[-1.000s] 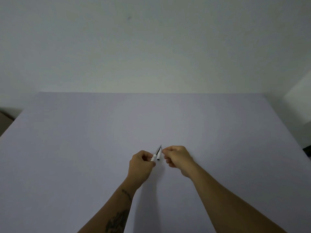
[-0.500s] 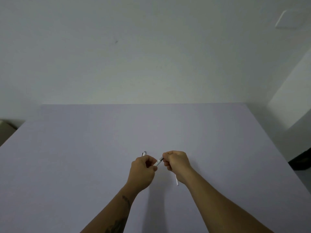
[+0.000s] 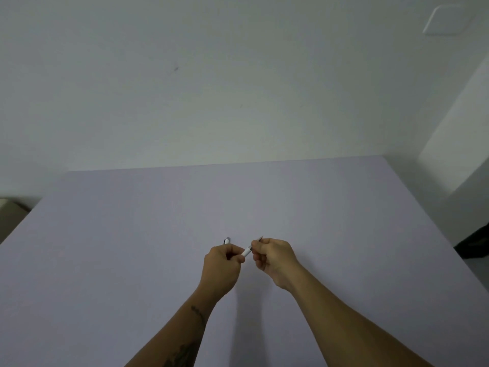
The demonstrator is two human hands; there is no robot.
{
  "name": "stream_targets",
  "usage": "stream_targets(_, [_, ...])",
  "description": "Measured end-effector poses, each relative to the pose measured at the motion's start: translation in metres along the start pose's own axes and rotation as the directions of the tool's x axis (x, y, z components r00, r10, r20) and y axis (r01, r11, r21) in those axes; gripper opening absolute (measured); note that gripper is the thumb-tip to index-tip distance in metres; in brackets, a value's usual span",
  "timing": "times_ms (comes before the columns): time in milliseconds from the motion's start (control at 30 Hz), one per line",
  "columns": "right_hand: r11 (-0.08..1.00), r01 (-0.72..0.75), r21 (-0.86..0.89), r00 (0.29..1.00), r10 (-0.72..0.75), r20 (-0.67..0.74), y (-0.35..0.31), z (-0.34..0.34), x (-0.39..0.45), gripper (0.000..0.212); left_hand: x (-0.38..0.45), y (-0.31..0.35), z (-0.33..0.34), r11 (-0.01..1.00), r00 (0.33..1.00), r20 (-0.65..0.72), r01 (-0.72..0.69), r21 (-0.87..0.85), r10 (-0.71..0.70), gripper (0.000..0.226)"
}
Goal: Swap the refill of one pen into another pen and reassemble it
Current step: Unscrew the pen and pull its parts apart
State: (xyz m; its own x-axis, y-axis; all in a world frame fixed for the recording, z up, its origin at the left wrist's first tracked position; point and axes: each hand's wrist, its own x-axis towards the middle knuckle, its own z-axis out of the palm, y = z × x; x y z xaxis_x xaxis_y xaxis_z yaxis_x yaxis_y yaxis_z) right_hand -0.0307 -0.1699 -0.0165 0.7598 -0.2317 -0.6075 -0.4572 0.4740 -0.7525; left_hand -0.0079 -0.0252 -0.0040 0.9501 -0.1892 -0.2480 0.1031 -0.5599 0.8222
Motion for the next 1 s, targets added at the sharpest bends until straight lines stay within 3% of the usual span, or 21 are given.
stream_targets(133, [0.996,0.008,-0.089,0.996,-0.015,-0.085,0.006,0.013,0.001,0.012,0.005,-0.009,-0.010,1.000,0.998,0.064,0.028,-0.007,-0.027,0.019])
stream_targets(267, [0.996,-0.026,-0.088,0.999,0.022,-0.045,0.008,0.025,-0.005,0.021,0.013,-0.020,-0.033,0.998,0.983,0.181,0.033,-0.060,-0.022,0.018])
stream_targets(500, [0.996,-0.003,-0.088,0.995,-0.006,-0.096,0.013,0.048,-0.016,0.009,0.020,-0.033,-0.055,0.989,0.951,0.309,0.023,-0.144,0.023,0.019])
stream_targets(667, [0.995,0.031,-0.094,0.993,-0.041,-0.112,0.016,0.055,-0.025,0.022,0.021,-0.036,-0.065,0.980,0.918,0.393,0.030,-0.195,0.050,0.022])
stream_targets(833, [0.998,0.033,-0.060,0.993,-0.040,-0.112,0.019,0.064,-0.030,0.011,0.025,-0.038,-0.076,0.976,0.906,0.419,0.031,-0.217,0.065,0.022])
stream_targets(1000, [0.985,0.054,-0.161,0.979,-0.084,-0.185,0.020,0.069,-0.028,0.011,0.031,-0.043,-0.074,0.979,0.902,0.427,0.022,-0.205,0.069,0.018])
